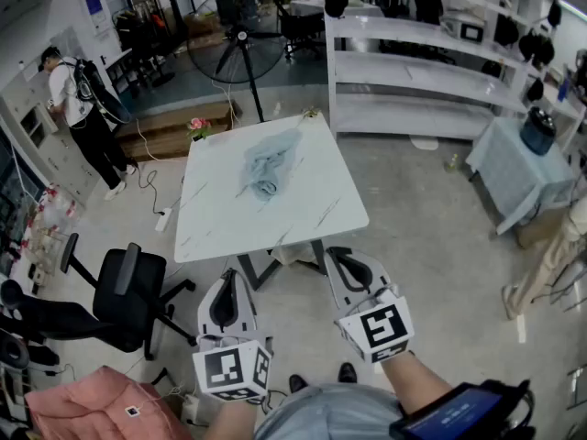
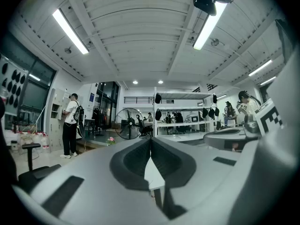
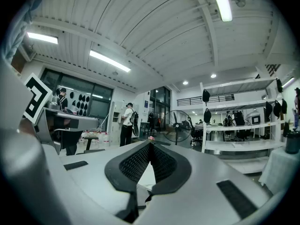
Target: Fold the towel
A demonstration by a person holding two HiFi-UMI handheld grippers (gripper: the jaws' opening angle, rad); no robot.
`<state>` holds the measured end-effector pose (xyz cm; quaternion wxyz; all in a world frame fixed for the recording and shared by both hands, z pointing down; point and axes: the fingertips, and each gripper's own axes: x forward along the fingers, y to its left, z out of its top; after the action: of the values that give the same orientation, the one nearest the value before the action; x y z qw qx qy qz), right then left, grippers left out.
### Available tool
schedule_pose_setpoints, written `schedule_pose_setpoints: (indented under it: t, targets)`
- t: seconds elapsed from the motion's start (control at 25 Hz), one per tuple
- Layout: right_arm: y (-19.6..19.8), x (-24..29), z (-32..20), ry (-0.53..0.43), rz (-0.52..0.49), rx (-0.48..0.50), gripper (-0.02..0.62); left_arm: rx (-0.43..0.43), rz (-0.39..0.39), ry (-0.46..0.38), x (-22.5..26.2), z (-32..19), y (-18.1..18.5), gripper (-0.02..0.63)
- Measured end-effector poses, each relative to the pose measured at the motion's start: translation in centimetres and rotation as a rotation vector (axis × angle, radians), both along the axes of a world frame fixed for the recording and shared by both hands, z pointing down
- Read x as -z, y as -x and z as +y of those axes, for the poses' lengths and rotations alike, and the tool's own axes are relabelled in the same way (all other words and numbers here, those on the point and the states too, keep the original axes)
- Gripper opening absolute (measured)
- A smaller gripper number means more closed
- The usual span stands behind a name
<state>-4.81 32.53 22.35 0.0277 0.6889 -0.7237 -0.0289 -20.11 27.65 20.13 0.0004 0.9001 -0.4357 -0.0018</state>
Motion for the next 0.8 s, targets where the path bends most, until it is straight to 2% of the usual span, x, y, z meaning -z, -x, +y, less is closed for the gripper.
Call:
schedule_pose_setpoints:
  t: [0.28, 0.36, 0.52, 0.8]
  targets:
    - [-0.7, -0.7, 1.0, 0.003, -0.013, 0.013, 0.015, -0.001, -0.016, 0.019, -0.3, 1.0, -1.1, 0.009]
    - [-1.3, -0.8, 1.5, -0.002, -0.030, 0.025, 0.045, -0.001, -0.023, 0.026, -0.6, 1.5, -1.9, 0.009]
    - [-2.6, -1.6, 2.1, 0.019, -0.039, 0.031, 0.052, 0.005, -0.038, 0.034, -0.8, 2.1, -3.5, 0.009]
    - [-2.6, -3.6, 2.3, 0.033, -0.036, 0.046, 0.058, 0.020, -0.042, 0.045, -2.7, 2.3, -3.3, 0.009]
